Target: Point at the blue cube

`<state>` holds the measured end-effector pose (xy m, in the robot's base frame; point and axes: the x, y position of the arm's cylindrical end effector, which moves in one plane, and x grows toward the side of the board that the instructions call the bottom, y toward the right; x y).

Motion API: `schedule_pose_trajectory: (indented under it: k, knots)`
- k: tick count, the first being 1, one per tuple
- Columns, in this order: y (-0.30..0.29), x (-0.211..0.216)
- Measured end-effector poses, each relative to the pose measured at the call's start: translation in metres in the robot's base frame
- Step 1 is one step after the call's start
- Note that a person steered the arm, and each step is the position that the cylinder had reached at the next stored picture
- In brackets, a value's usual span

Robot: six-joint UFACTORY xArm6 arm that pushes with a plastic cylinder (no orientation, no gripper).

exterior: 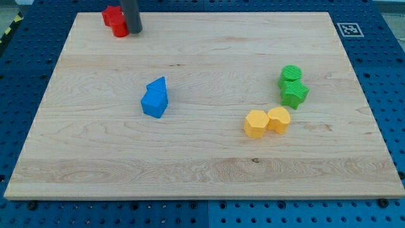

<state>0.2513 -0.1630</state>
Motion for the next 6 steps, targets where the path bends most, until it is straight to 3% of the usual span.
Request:
schedule_pose_trajectory:
  k: [2,4,6]
  knots:
    - [-0.003,0.000]
    - [0.008,0.091]
    - [0.030,0.095]
